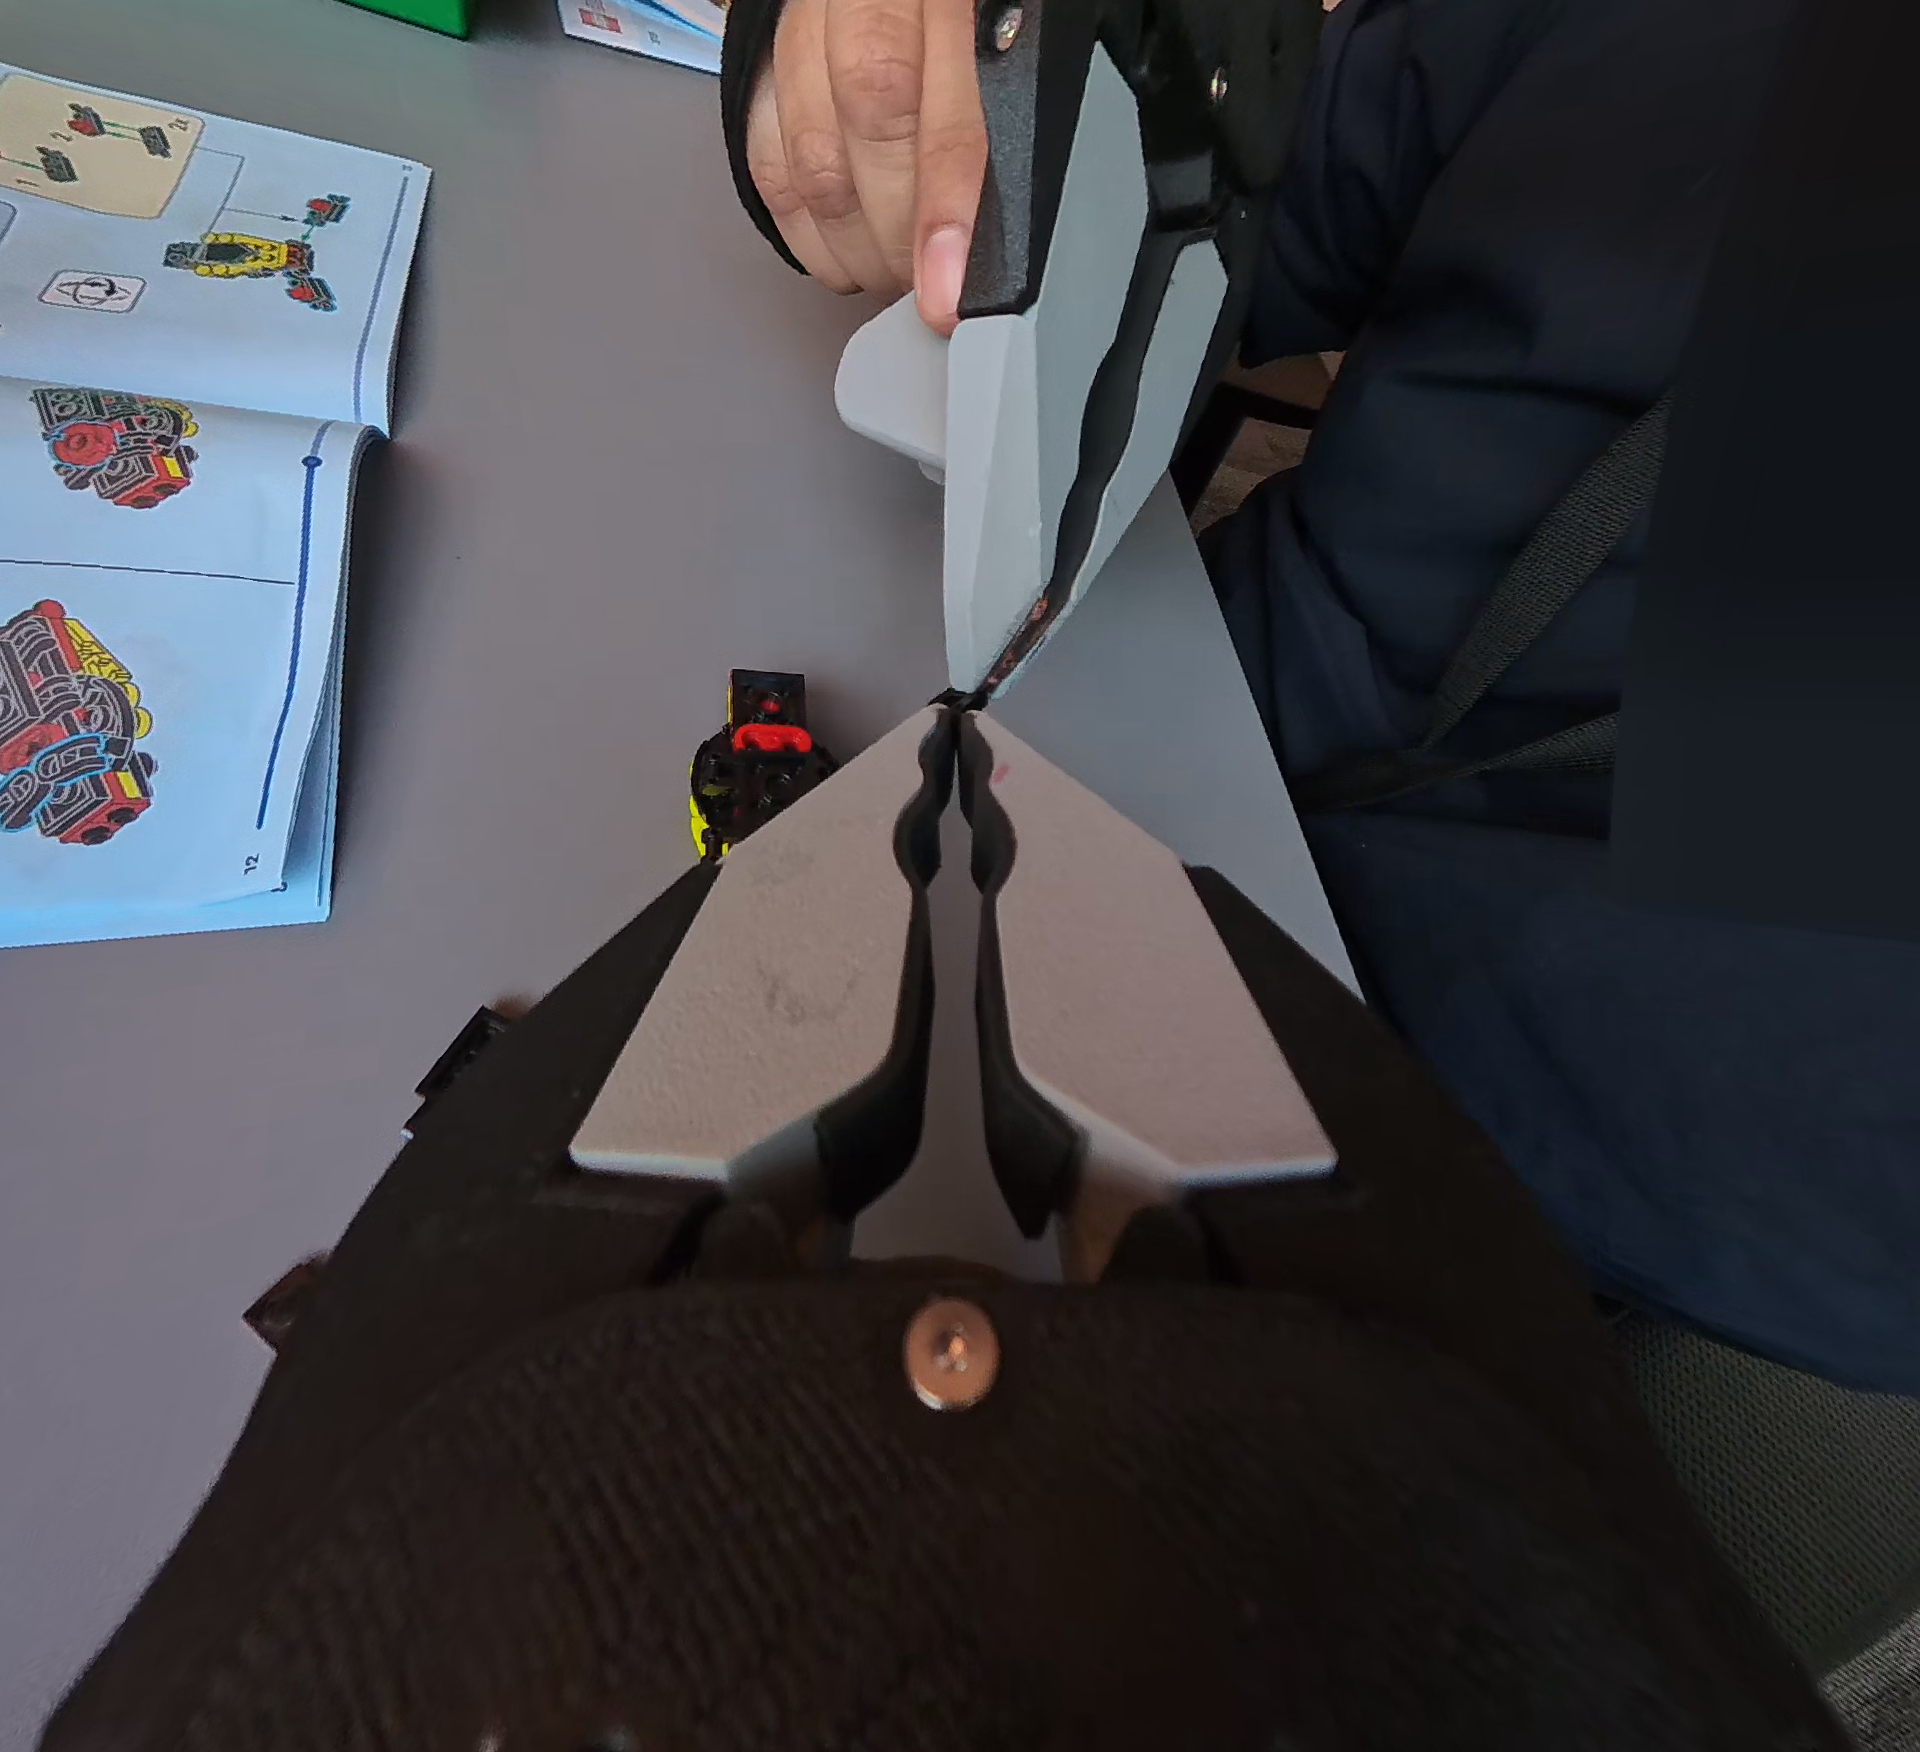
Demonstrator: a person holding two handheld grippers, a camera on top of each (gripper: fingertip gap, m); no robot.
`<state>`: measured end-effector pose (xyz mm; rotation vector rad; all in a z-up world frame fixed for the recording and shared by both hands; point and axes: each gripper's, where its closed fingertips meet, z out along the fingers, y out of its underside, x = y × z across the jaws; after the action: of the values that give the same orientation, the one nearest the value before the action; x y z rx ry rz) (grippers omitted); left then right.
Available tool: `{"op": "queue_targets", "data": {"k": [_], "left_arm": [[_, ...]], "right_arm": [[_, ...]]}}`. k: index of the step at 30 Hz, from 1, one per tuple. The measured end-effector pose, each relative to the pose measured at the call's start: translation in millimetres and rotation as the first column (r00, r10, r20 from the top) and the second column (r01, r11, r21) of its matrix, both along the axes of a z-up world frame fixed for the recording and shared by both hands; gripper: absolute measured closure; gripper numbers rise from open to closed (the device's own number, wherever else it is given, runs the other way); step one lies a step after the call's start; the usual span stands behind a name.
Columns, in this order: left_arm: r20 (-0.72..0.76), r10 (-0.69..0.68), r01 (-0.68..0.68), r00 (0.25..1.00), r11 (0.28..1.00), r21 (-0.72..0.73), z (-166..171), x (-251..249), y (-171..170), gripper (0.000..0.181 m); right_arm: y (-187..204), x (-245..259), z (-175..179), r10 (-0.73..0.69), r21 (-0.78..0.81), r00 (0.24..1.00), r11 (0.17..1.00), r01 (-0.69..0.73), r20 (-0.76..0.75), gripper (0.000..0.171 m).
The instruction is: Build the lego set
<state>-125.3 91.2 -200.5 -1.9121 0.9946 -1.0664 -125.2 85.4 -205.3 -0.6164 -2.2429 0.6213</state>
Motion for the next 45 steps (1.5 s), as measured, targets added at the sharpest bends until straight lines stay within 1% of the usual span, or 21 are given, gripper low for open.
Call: {"op": "queue_targets", "data": {"k": [15,22,27,31,36,39,41,42,43,45], "left_arm": [[0.01,-0.005,0.005,1.0,1.0,-0.006,0.6,-0.2,-1.0,0.181],[0.003,-0.019,0.019,1.0,1.0,-0.012,-0.5,0.8,-3.9,0.181],[0.028,-0.021,0.021,0.999,1.0,-0.022,2.5,1.3,-4.3,0.181],[0.025,-0.02,0.021,0.999,1.0,-0.022,1.9,1.9,-4.2,0.181],[0.026,-0.009,0.01,1.0,0.999,-0.035,1.2,0.4,-2.4,0.181],[-0.013,0.004,-0.004,1.0,0.999,-0.041,-2.9,-6.8,-1.6,0.181],[-0.025,-0.036,0.033,0.999,0.994,-0.107,-4.2,-11.3,-12.6,0.181],[-0.059,-0.06,0.052,0.996,0.989,-0.139,-7.8,-15.3,-19.6,0.181],[-0.124,-0.05,0.034,0.991,0.992,-0.125,-12.5,-21.6,-19.8,0.181],[-0.236,0.027,-0.036,0.971,0.999,-0.034,-13.9,-36.0,-12.1,0.181]], "right_arm": [[-4.3,0.2,3.5,0.002,-0.091,1.0,0.996,-0.001,0.012,0.171],[-6.0,1.4,3.5,0.012,-0.166,0.999,0.986,-0.007,0.032,0.171],[-3.9,0.4,1.5,0.003,-0.14,1.0,0.99,0.001,0.027,0.17],[-3.0,-0.5,-1.7,0.0,-0.106,1.0,0.994,0.002,0.022,0.171],[-1.1,-1.5,0.5,-0.006,-0.099,1.0,0.995,0.006,0.004,0.171],[2.3,0.3,-4.0,-0.014,-0.123,0.999,0.992,0.018,0.039,0.167],[3.9,-0.6,-7.0,-0.026,-0.141,0.998,0.989,0.034,0.061,0.164],[4.7,-0.9,-9.4,-0.029,-0.141,0.997,0.989,0.039,0.072,0.165],[5.9,-1.5,-11.7,-0.035,-0.137,0.996,0.989,0.045,0.078,0.165],[9.6,-3.3,-16.2,-0.053,-0.132,0.995,0.989,0.065,0.087,0.166]]}}
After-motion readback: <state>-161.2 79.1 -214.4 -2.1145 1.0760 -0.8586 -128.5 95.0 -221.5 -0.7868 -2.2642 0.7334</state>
